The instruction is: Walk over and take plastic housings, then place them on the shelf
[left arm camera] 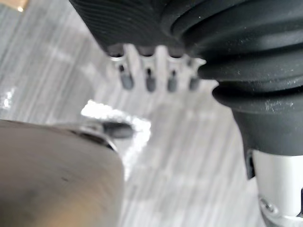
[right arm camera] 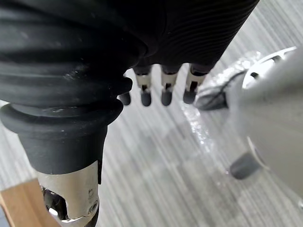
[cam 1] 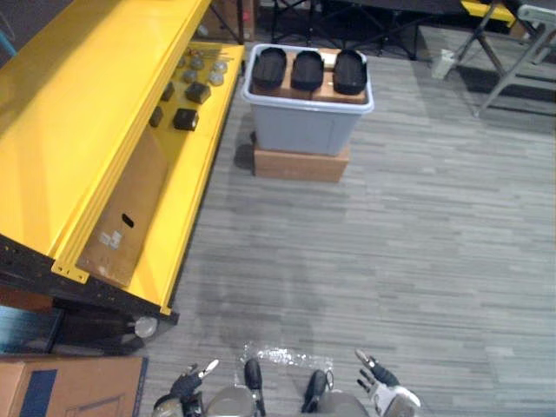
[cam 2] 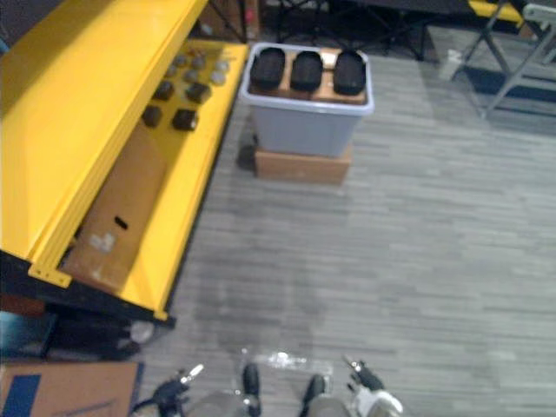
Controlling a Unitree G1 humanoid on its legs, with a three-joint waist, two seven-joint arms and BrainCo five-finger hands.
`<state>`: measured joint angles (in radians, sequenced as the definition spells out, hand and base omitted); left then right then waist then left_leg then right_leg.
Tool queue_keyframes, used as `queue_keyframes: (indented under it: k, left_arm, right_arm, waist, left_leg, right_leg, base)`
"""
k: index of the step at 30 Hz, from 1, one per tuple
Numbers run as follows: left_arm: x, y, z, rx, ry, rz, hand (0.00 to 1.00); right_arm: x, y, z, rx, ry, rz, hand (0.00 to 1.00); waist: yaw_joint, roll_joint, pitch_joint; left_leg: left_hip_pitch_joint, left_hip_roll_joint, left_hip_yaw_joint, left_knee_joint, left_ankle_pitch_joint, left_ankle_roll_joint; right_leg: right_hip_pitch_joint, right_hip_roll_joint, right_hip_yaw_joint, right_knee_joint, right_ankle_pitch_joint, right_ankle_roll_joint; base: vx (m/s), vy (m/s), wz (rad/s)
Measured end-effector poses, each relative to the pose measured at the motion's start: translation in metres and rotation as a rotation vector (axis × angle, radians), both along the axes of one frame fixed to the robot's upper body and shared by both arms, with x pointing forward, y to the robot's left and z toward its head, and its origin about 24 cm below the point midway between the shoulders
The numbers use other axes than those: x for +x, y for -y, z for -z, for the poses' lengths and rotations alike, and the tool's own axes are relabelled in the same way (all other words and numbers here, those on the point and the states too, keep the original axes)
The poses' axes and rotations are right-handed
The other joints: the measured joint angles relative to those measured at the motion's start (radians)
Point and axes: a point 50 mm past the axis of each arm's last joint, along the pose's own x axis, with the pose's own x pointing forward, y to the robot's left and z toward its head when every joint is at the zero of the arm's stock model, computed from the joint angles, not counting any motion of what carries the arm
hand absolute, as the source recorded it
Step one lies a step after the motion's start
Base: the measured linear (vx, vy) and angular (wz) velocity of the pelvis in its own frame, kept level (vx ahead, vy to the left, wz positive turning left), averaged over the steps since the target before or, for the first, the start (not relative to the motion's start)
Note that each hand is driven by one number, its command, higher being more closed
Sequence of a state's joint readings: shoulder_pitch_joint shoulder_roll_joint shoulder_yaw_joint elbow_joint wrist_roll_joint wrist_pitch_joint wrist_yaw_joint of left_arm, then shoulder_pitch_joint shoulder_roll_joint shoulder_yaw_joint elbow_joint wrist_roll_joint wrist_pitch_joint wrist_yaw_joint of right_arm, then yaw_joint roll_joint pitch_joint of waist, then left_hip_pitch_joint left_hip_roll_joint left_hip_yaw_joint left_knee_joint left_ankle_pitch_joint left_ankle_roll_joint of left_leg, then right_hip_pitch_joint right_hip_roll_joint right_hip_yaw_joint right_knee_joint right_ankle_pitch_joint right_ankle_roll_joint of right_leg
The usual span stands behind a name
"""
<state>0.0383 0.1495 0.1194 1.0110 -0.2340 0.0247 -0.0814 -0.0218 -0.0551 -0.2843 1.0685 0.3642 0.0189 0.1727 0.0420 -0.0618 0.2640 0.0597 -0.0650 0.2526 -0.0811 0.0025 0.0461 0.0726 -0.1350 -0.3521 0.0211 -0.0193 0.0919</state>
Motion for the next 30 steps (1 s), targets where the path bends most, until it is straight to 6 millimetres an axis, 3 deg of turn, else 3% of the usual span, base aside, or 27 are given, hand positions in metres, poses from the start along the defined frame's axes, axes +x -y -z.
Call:
queue_keyframes:
  k: [8,20,30]
  left_arm:
    - [0.006,0.005,-0.002,0.008,0.044,0.039,0.00]
    - [0.000,0.009,0.001,-0.030,0.027,0.036,0.00]
    - [-0.005,0.007,0.002,-0.019,0.009,0.054,0.00]
  right_arm:
    - [-0.001,-0.009,0.001,0.029,0.007,-0.049,0.00]
    - [-0.029,-0.008,0.008,-0.016,-0.073,-0.128,0.00]
    - [-0.025,-0.015,0.009,-0.014,-0.067,-0.168,0.00]
  waist:
    - [-0.001,0.003,0.002]
    - [0.000,0.015,-0.011]
    - [0.007,0.005,-0.029]
  left_leg:
    - [0.037,-0.015,-0.025,0.001,-0.007,0.001]
    - [0.115,-0.034,-0.051,-0.004,-0.010,0.009]
    - [0.115,-0.058,-0.082,0.000,-0.001,0.026]
  right_leg:
    - [0.041,-0.009,-0.003,0.006,-0.001,-0.003]
    - [0.109,-0.039,-0.020,0.046,-0.043,0.012]
    - [0.125,-0.059,-0.049,0.055,-0.034,0.027]
  base:
    - [0.03,0.017,0.07]
    - [-0.07,0.023,0.06]
    - [-0.01,0.030,0.11]
